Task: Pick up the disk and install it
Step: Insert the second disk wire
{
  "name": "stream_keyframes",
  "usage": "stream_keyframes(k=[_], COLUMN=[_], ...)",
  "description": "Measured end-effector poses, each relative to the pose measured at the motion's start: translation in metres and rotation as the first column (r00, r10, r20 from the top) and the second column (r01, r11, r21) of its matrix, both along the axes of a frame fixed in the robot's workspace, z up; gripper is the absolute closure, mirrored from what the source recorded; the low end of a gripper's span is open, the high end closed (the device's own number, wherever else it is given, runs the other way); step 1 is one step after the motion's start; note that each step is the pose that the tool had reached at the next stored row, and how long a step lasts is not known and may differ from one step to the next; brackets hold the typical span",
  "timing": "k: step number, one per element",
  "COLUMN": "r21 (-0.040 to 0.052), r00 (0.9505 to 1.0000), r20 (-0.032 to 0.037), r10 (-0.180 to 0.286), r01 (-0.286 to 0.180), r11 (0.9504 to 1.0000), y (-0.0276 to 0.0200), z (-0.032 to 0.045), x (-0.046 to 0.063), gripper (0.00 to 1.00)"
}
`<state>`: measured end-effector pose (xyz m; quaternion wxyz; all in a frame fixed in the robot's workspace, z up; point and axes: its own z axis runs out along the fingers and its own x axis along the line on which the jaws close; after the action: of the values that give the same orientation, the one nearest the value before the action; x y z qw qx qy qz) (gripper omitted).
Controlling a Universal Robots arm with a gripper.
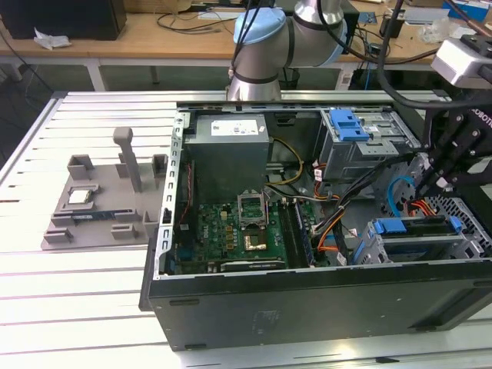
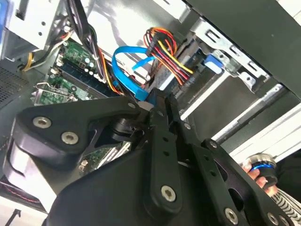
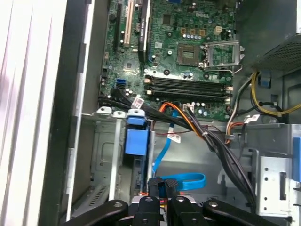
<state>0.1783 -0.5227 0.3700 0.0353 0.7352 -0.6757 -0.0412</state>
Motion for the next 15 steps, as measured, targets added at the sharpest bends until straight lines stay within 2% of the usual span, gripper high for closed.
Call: stream_keyframes(k=[2, 4, 7, 11, 15], r21=[-0.0021, -0.0020, -0.0066, -0.0093, -0.0143], r00=[1.0000, 1.0000, 0.9998, 0.9998, 0.9998], r20=[0.0000, -0.0003, -0.0022, -0.0030, -0.0032], r10=[0.000, 0.003, 0.021, 0.021, 0.021], r01=[0.000, -0.003, -0.021, -0.021, -0.021], r11=[1.0000, 1.0000, 0.9998, 0.9997, 0.9997], y=[-0.0066, -0.0092, -0.0095, -0.0095, -0.0095], z=[-0.0023, -0.0064, -0.0159, -0.0217, -0.0240], x=[0.000, 0.000, 0.001, 0.004, 0.005], gripper=[0.84, 0.84, 0.84, 0.84, 0.84])
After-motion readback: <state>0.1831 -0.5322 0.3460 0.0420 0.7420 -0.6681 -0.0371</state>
